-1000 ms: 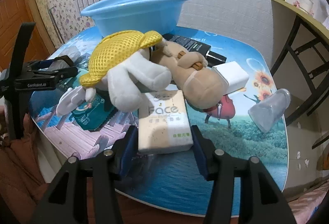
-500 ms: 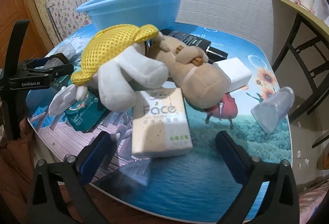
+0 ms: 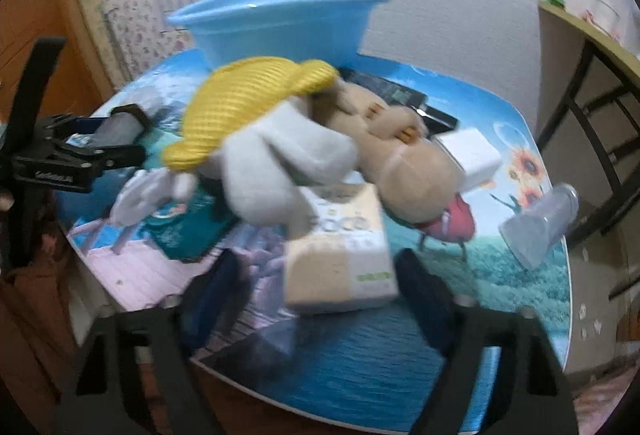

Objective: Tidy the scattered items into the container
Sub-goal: 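Lift the tissue pack and cable box up toward the blue basin with both tools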

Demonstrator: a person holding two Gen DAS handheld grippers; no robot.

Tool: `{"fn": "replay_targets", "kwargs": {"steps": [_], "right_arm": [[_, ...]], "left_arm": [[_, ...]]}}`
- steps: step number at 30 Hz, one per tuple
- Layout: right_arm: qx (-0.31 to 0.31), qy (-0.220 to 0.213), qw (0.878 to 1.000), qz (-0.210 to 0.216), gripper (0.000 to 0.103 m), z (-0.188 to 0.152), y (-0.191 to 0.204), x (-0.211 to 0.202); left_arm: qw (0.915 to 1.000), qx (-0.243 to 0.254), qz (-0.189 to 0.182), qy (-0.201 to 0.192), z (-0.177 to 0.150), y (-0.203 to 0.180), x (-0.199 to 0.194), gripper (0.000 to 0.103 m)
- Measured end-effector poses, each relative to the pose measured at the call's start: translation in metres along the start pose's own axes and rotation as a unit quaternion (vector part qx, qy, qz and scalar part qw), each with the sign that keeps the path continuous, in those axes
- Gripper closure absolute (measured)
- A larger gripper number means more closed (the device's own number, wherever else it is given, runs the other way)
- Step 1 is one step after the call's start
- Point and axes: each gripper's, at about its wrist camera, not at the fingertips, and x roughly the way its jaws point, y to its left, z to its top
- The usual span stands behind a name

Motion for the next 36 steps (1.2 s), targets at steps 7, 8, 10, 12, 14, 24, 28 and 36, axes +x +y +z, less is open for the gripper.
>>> {"fn": "replay_targets", "kwargs": {"steps": [7, 8, 10, 12, 14, 24, 28, 36], "right_arm": [[0.028, -0.006, 0.999, 0.019, 0.058, 0.002, -0.013, -0.005], [0.035, -0.006, 0.999, 0.022, 0.058, 0.002, -0.014, -0.006], [0.044, -0.005, 0.999, 0.027, 0.058, 0.001, -0.013, -0.006], [0.046, -0.008, 0.998, 0.030, 0.058, 0.001, -0.011, -0.008], [0.043, -0.013, 0.998, 0.032, 0.058, 0.001, -0.010, -0.011], [0.033, -0.024, 0.998, 0.037, 0.058, 0.005, 0.003, -0.019], [0.039, -0.034, 0.998, 0.044, 0.058, 0.014, 0.002, -0.029], [0.047, -0.066, 0.994, 0.072, 0.058, 0.034, 0.005, -0.048]], "left_arm": [[0.9999, -0.005, 0.001, 0.012, 0.006, 0.000, 0.004, 0.000], [0.9999, -0.001, 0.001, 0.010, 0.006, -0.001, 0.004, 0.000], [1.0000, 0.007, -0.001, 0.001, 0.005, -0.001, 0.003, 0.002], [0.9999, 0.010, -0.002, -0.006, 0.005, 0.000, 0.003, 0.008], [0.9999, 0.009, 0.000, -0.013, 0.006, 0.000, 0.001, 0.023], [0.9998, -0.016, -0.004, -0.014, 0.011, 0.011, -0.001, 0.045], [0.9989, -0.034, -0.008, -0.030, 0.020, 0.015, -0.013, 0.045], [0.9942, -0.062, -0.040, -0.079, 0.043, 0.010, -0.054, 0.045]]}}
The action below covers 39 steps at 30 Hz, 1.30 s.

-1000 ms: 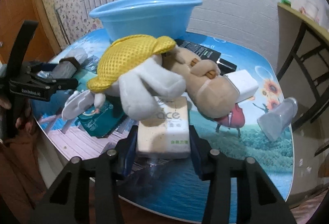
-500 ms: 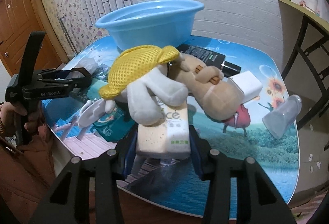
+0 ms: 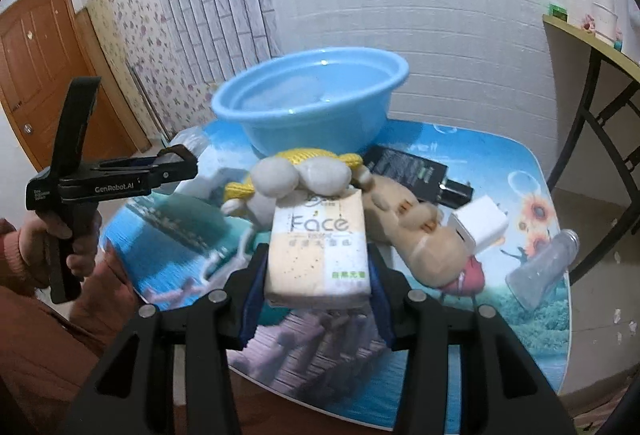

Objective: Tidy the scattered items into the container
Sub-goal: 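Lift the tissue pack and cable box up toward the blue basin with both tools, then open the left tool to drop the cable box while the right tool releases the tissue pack into the basin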

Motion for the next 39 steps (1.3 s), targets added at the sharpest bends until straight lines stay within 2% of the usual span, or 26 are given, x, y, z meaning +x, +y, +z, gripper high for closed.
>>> {"fn": "replay_targets", "kwargs": {"steps": [7, 11, 15, 24, 32, 39], "right_arm": [[-0.010, -0.024, 0.999, 0.029, 0.058, 0.022, 0.011, -0.010], [-0.003, -0.045, 0.998, 0.048, 0.058, 0.036, 0.011, -0.016], [-0.009, -0.048, 0.997, 0.051, 0.058, 0.049, 0.011, -0.012], [-0.018, -0.065, 0.996, 0.054, 0.058, 0.074, 0.007, -0.004], [-0.025, -0.057, 0.996, 0.056, 0.058, 0.089, 0.005, 0.015], [-0.028, -0.055, 0.996, 0.056, 0.058, 0.104, 0.005, 0.036]], "left_arm": [[0.9986, 0.018, -0.005, -0.050, 0.019, -0.016, -0.034, 0.045], [0.9977, 0.017, -0.010, -0.065, 0.030, -0.021, -0.039, 0.045], [0.9971, 0.022, -0.015, -0.072, 0.042, -0.026, -0.036, 0.045], [0.9969, 0.033, -0.022, -0.067, 0.061, -0.029, -0.017, 0.045], [0.9973, 0.042, -0.031, -0.052, 0.071, -0.034, 0.008, 0.044], [0.9971, 0.059, -0.021, -0.043, 0.078, -0.040, 0.035, 0.044]]}}
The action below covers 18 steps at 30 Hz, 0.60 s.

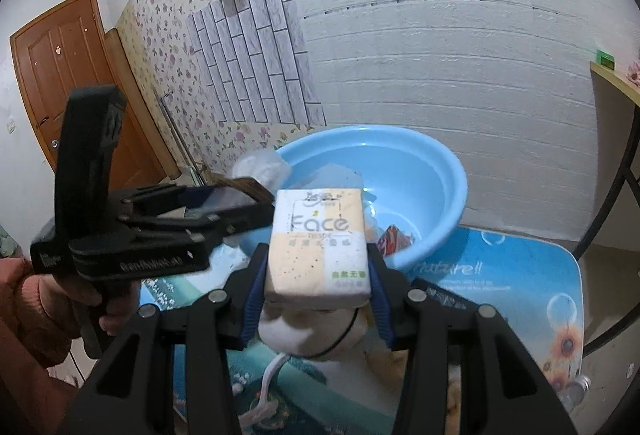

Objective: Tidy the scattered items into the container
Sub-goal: 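Open the left tool to drop the cable box while the right tool releases the tissue pack into the basin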

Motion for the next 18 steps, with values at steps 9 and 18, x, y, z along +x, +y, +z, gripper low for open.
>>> {"fn": "replay_targets", "kwargs": {"steps": [9, 18], "right_arm": [[0.017, 0.008, 1.000, -0.007, 0.058, 0.008, -0.009, 0.020], [0.020, 0.035, 0.999, -0.012, 0.056, -0.004, -0.004, 0.033]], "left_arm": [[0.9995, -0.002, -0.019, 0.025, -0.006, 0.000, 0.018, 0.044], [0.9995, -0.003, -0.018, 0.027, -0.011, 0.004, 0.015, 0.044]]}}
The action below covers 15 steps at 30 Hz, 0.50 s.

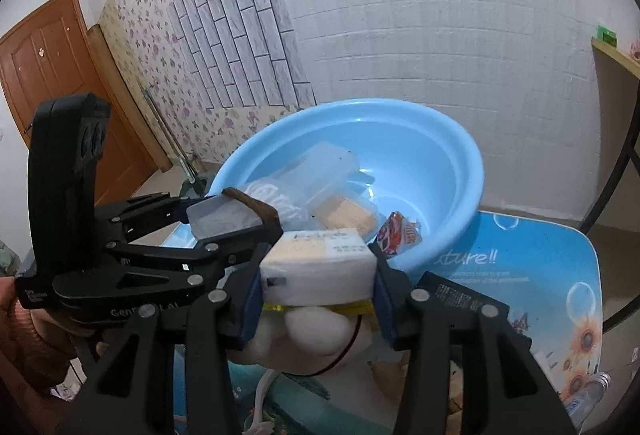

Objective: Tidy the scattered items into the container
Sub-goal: 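Open the left tool to drop the cable box while the right tool releases the tissue pack into the basin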

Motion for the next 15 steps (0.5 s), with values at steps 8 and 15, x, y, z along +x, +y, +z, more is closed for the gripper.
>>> {"fn": "replay_targets", "kwargs": {"steps": [8, 15], "right_arm": [[0.008, 0.004, 1.000, 0.000, 0.054, 0.004, -0.002, 0.001], [0.037, 0.013, 0.999, -0.013, 0.041, 0.005, -0.009, -0.002]], "left_arm": [[1.0000, -0.006, 0.004, -0.006, 0.005, 0.000, -0.005, 0.032], [0.9999, -0.001, 0.002, -0.017, 0.004, -0.002, -0.018, 0.032]]}}
